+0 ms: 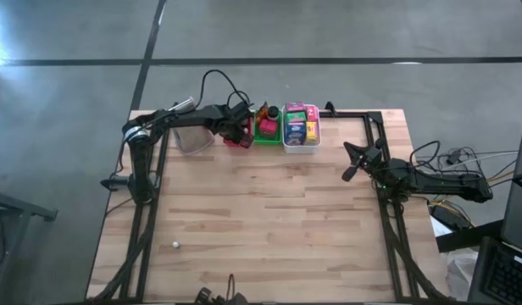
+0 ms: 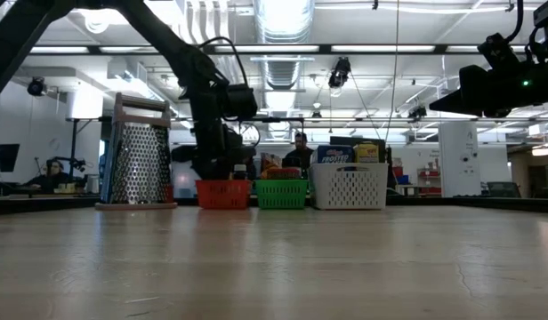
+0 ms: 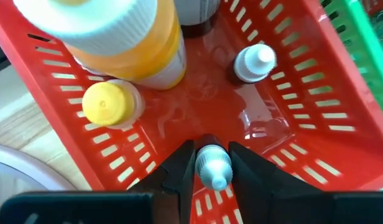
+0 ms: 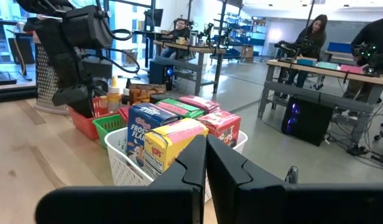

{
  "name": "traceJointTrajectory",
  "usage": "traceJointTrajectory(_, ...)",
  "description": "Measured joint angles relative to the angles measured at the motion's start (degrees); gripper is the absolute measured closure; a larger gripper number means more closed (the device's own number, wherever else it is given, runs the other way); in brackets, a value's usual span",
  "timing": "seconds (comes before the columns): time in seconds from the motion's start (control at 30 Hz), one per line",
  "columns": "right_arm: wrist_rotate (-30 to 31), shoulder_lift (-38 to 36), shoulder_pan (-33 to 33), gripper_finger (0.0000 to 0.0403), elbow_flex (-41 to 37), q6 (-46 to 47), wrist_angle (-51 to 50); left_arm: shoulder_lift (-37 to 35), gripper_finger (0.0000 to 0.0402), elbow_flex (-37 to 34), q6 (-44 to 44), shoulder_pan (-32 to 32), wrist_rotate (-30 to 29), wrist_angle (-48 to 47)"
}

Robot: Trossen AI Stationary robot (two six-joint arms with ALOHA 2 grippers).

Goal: Pick & Place Kitchen Items
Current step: Put the small black food coloring bottle into the red bin

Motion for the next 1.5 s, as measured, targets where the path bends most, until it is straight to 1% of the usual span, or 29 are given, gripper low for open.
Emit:
traceJointTrajectory(0.2,-0.01,0.01,0.00,0.0394,0.00,0.00,0.00,0.08,0.0305,-0.21,0.14,0.27,0.83,0.07)
traceJointTrajectory(0.43,0.00,0.01,-0.01,0.0394,0.00,0.00,0.00,2.91,0.0305,0.69,1.21,0.53,1.62,0.38)
traceJointTrajectory(0.93,-0.01,0.01,0.00,0.0394,0.02,0.00,0.00,3.06,0.0304,1.22,1.08,0.55,1.86,0.40)
traceJointTrajectory(1.33,-0.01,0.01,0.00,0.0394,0.00,0.00,0.00,3.32,0.0271,1.19,0.75,0.51,2.71,0.22)
traceJointTrajectory(1.5,0.00,0.01,0.00,0.0394,0.01,0.00,-0.01,3.32,0.0266,1.19,0.77,0.51,2.54,0.25)
